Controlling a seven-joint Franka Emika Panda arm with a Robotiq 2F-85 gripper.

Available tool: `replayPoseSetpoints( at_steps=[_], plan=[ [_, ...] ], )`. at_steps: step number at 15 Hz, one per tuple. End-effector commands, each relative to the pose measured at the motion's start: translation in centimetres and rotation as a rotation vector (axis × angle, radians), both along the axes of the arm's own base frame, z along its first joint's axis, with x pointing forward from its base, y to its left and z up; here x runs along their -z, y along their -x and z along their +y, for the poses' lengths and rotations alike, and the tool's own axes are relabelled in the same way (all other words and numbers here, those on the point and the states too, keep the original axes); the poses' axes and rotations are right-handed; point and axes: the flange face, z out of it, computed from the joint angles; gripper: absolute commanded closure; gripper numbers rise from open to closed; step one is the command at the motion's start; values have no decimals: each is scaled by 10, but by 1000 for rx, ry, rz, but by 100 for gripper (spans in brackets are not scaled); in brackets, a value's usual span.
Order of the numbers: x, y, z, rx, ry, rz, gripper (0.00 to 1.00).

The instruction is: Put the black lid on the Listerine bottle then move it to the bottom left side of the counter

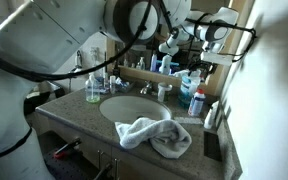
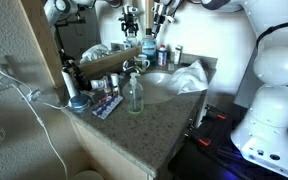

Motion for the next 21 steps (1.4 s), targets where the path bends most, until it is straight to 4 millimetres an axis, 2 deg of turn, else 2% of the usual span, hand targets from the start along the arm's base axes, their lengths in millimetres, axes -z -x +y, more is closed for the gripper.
replayPoseSetpoints(
  at_steps=[1,7,8,9,11,21],
  plan=[
    [13,-4,-1,-65,-15,-45,0],
    [28,-3,-2,-111,-53,-46,2],
    [30,-3,-2,-115,-55,-47,27],
    [32,-3,-3,-107,-57,-45,27],
    [29,-3,-6,-77,-65,-58,35],
    [8,3,-8,8,-111,-176,36]
  ],
)
